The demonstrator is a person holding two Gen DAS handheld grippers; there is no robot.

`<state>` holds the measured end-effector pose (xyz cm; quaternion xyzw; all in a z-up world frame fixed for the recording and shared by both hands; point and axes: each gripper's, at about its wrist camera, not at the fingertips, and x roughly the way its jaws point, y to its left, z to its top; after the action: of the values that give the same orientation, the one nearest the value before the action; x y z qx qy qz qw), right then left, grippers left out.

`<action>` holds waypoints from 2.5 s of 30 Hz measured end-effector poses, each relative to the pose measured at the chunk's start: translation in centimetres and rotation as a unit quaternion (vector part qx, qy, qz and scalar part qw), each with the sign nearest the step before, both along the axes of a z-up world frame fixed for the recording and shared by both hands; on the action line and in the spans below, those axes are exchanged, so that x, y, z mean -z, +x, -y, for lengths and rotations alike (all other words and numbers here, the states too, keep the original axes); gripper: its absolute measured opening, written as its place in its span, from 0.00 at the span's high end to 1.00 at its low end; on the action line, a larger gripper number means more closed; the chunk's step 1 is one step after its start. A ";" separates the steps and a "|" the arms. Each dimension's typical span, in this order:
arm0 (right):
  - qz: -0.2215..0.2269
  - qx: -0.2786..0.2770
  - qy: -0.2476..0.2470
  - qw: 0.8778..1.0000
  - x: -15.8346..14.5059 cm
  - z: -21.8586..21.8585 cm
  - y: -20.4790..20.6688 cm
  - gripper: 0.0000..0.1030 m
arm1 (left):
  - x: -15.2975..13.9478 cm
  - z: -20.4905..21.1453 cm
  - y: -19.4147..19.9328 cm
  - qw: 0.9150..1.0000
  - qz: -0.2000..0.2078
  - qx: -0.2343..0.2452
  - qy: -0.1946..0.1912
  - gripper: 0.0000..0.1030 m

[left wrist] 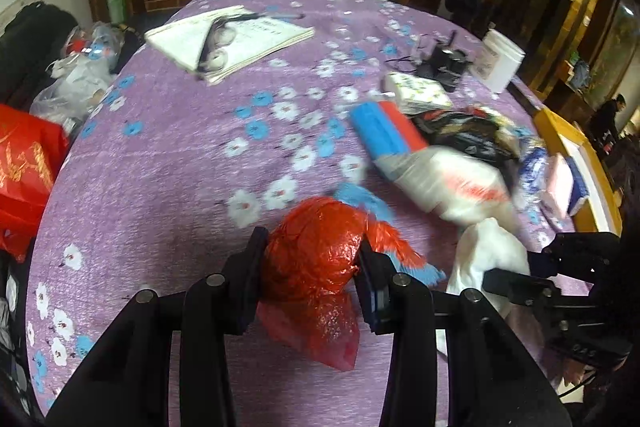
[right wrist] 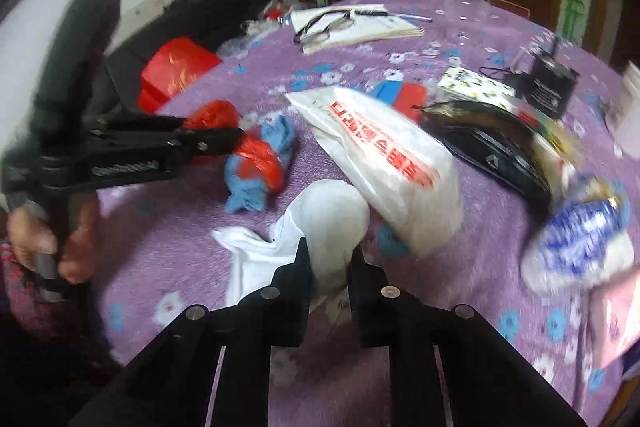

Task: Organize soft objects
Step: 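Grasp the red plastic bag with the left tool while the right tool grasps the white cloth, then carry the red bag and white cloth over the yellow-rimmed tray with both tools, then open both tools to drop the red bag and white cloth into the tray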

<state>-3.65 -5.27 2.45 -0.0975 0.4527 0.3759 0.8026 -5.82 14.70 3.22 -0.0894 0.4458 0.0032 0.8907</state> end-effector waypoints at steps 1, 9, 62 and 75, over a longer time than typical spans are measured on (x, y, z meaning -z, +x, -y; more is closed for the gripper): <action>-0.001 0.004 0.012 1.000 -0.3 0.5 -0.1 0.84 | -0.3 0.5 0.0 1.000 0.003 0.008 -0.001 0.63; 0.007 0.061 0.083 0.995 -2.8 6.2 -0.4 0.84 | -2.0 6.0 0.5 0.997 0.017 0.073 0.007 0.63; -0.029 0.421 0.038 0.906 -3.7 41.7 16.3 0.80 | -0.9 45.1 21.7 0.963 -0.083 0.252 0.045 0.62; -0.008 0.447 0.040 0.894 -4.4 43.1 15.4 0.48 | -1.9 45.1 20.7 0.961 -0.075 0.263 0.048 0.44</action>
<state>11.72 -48.33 6.88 0.1503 0.4392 -0.0038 0.8857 14.86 -30.36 5.13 0.0747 0.5184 -0.2031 0.8273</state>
